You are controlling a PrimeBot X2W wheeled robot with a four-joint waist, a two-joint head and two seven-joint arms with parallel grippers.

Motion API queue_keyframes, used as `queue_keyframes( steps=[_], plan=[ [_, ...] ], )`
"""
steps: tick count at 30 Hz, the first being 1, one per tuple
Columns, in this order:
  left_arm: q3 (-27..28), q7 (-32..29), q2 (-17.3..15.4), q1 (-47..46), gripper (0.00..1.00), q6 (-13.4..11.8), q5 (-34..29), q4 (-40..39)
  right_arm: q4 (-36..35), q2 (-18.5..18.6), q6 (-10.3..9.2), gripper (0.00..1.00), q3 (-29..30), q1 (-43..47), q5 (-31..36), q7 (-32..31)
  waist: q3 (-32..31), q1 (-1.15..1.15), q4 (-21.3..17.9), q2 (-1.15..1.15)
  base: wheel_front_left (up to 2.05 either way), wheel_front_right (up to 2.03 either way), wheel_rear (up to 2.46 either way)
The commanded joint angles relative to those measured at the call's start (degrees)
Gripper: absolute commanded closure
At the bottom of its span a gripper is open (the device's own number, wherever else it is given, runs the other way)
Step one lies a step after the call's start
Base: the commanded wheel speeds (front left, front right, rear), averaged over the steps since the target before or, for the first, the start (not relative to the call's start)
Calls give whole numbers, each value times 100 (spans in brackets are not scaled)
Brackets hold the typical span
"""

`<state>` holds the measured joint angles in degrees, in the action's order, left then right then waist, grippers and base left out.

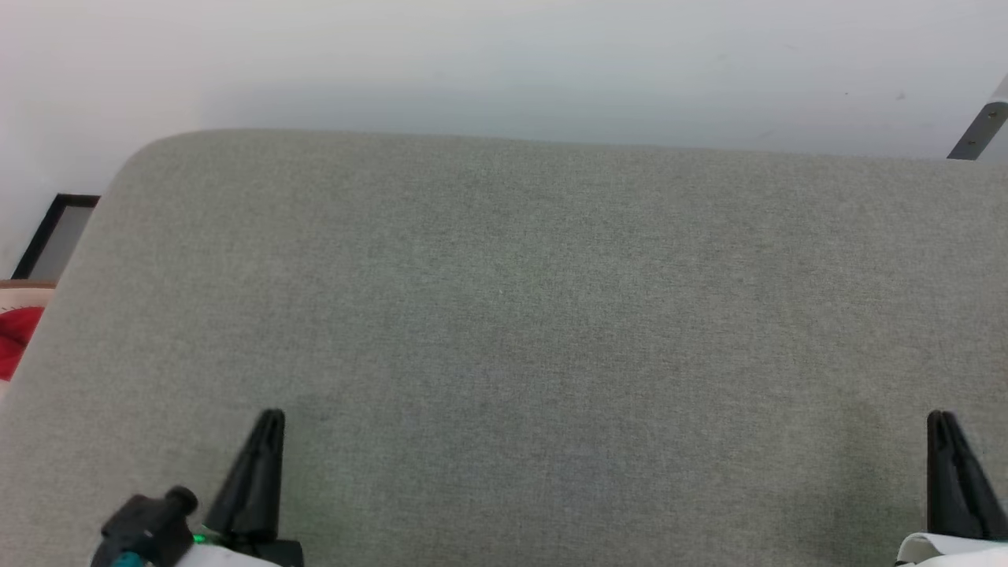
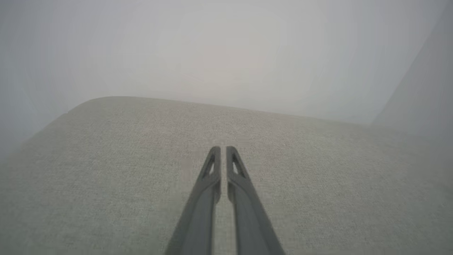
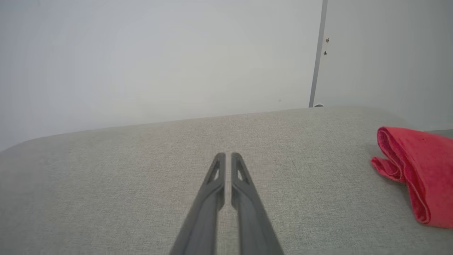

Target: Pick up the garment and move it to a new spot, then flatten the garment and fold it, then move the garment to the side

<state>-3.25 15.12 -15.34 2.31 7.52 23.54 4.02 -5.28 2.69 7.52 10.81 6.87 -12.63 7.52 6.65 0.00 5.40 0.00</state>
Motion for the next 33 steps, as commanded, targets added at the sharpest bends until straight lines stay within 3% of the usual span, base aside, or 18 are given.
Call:
queue_keyframes(
  steps=[1,33],
  plan=[
    [4,-15,-1,-9,100,-1,79,-19,-9,2,-1,100,-13,-9,-89,-5,-3,0,-3,0,0,0,0],
    [219,-711,350,-354,100,-2,2854,384,731,99,-2,100,-284,-520,-3234,-458,-170,0,-141,0,0,0,0]
  ],
)
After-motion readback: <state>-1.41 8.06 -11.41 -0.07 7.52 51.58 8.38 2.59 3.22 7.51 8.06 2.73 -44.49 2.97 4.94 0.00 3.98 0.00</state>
